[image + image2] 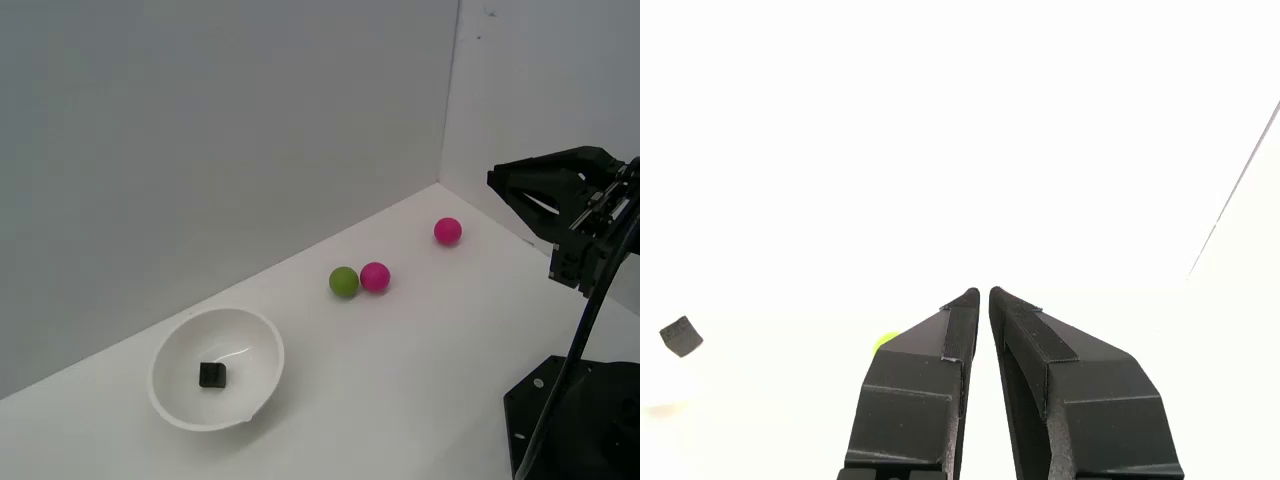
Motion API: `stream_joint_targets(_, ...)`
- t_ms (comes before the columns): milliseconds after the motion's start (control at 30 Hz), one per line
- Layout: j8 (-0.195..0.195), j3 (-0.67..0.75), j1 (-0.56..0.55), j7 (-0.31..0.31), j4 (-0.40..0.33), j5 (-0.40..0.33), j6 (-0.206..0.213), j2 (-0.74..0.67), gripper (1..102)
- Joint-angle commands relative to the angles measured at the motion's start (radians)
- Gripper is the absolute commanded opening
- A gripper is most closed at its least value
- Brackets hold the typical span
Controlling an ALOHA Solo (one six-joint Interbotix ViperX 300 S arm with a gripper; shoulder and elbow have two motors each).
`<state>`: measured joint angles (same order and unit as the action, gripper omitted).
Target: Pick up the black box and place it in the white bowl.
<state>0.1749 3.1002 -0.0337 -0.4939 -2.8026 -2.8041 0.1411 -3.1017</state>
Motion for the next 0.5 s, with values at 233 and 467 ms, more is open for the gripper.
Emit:
stream_joint_targets(233, 0.017, 0.055, -0.005, -0.018, -0.003, 0.005, 0.006, -0.052, 3)
stream_joint_targets(467, 0.017, 0.1, -0.014, -0.021, -0.006, 0.0, 0.006, -0.097, 3)
